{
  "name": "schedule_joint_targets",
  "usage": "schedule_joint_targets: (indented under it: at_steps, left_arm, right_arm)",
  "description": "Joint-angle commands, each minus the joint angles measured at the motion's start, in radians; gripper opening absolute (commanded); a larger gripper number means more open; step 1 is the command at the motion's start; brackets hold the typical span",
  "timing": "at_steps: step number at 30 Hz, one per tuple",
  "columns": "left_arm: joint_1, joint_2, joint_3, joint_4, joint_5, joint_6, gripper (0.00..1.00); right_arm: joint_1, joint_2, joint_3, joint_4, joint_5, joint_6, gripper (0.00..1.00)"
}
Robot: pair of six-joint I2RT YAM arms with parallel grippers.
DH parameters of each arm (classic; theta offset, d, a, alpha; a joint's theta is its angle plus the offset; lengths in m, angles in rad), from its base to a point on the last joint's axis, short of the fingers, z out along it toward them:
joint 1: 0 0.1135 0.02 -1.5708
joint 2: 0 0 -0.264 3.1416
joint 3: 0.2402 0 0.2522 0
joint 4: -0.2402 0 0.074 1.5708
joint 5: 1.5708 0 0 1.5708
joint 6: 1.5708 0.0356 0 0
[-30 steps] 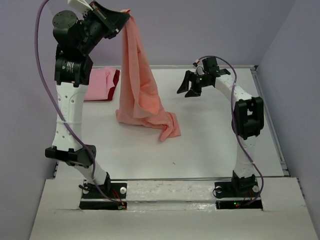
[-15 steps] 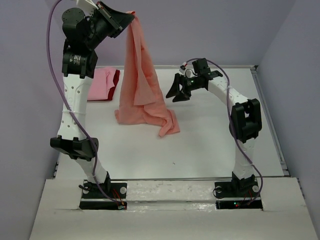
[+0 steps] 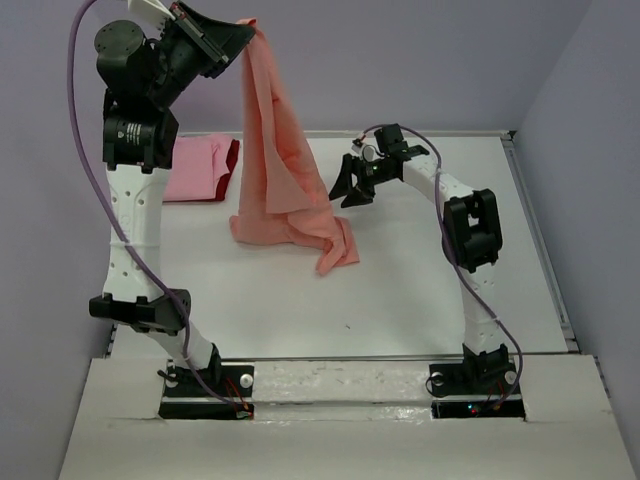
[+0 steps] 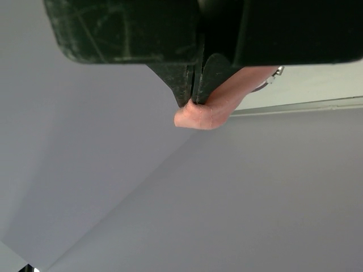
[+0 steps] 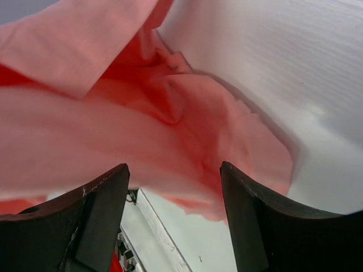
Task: Fold and stack the t-shirts
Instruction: Flatten out the tshirt
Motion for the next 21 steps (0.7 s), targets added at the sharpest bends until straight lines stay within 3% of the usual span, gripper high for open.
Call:
schedule_joint_targets:
  at_steps: [1, 11, 21]
  left_arm:
    - [0.008, -0.086, -0.007, 0.063, 0.047, -0.02, 0.0]
    - [0.008, -0.231, -0.205, 0.078, 0.048, -0.036, 0.0]
    - [0.017, -0.235, -0.202, 0.078, 0.068, -0.028, 0.0]
  right_arm:
    - [0.009, 0.054, 0.106, 0.025, 0.003, 0.002, 0.71]
    - [0.021, 0.172, 0.255, 0.031, -0.026, 0.064, 0.71]
    - [0.074, 0.174, 0.218, -0.048, 0.048, -0.015, 0.72]
